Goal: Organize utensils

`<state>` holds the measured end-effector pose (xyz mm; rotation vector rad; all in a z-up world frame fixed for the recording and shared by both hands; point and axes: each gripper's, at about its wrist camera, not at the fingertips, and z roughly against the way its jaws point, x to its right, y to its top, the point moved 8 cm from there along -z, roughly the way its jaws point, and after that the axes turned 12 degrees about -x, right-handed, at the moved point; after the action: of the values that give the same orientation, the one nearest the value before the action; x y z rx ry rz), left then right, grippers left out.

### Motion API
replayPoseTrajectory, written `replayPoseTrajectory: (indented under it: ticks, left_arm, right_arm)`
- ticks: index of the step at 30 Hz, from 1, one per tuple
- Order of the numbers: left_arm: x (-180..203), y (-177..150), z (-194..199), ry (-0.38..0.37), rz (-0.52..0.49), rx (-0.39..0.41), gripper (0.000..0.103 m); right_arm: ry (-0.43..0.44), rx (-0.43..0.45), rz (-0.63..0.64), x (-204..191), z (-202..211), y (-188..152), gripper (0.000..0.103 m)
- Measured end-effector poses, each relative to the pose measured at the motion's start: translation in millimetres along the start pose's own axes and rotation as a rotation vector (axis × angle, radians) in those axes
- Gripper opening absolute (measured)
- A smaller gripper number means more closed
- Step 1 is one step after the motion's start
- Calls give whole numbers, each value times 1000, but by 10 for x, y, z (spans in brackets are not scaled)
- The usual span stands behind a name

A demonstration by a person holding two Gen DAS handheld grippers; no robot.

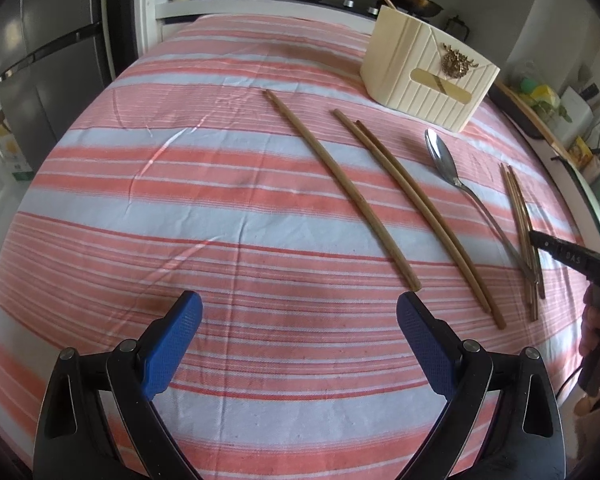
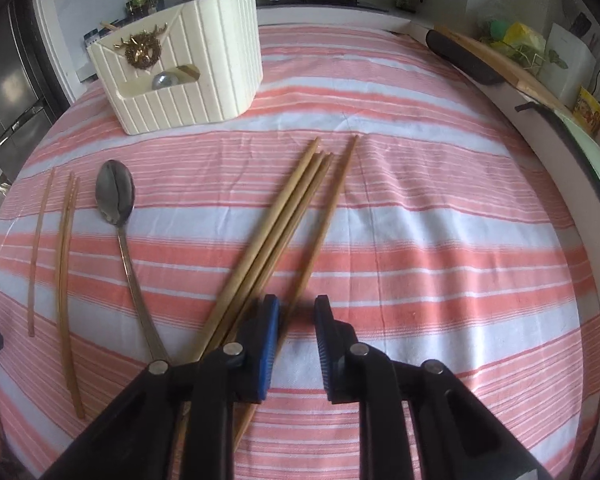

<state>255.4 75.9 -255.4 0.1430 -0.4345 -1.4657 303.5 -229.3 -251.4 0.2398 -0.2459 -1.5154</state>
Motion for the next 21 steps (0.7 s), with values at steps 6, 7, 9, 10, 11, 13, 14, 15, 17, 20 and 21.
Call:
replayPoseTrajectory:
  ticks: [6, 7, 9, 10, 11, 13, 14, 15, 17, 20, 21]
  left_arm:
    - [37, -21, 30, 8, -19, 6, 98]
    - [27, -22, 35, 13, -19, 6, 98]
    - [-18, -20, 33, 11, -4, 2, 98]
    - [-43, -18, 27, 5, 7, -2, 98]
    - [-59, -14, 21, -2, 17, -6, 98]
    - [-70, 6, 8, -18, 36, -12, 98]
    - [-60, 18, 5, -21, 40, -12, 98]
    - [-37, 45, 0, -28, 41, -14, 98]
    - [38, 105, -5, -44, 42, -15, 98]
    - [178, 258, -31, -71, 51, -10, 98]
    - [239, 332, -55, -77, 50, -3, 98]
  right_arm:
    - [-131, 51, 71, 87, 26, 4, 9]
    - [-157, 58, 65, 165, 32, -4, 7]
    - [-208, 70, 47, 363, 40, -48, 6]
    - [-234, 75, 33, 481, 45, -72, 6]
    - [-260, 78, 16, 614, 56, -106, 6]
    - [-291, 85, -10, 829, 73, -163, 6]
    - [-301, 85, -23, 921, 86, -203, 6]
    - [-309, 89, -28, 975, 97, -236, 6]
    - [-343, 91, -51, 1102, 130, -312, 6]
    - [-349, 99, -93, 1238, 132, -363, 6]
    - [-355, 107, -109, 1283, 136, -381, 7]
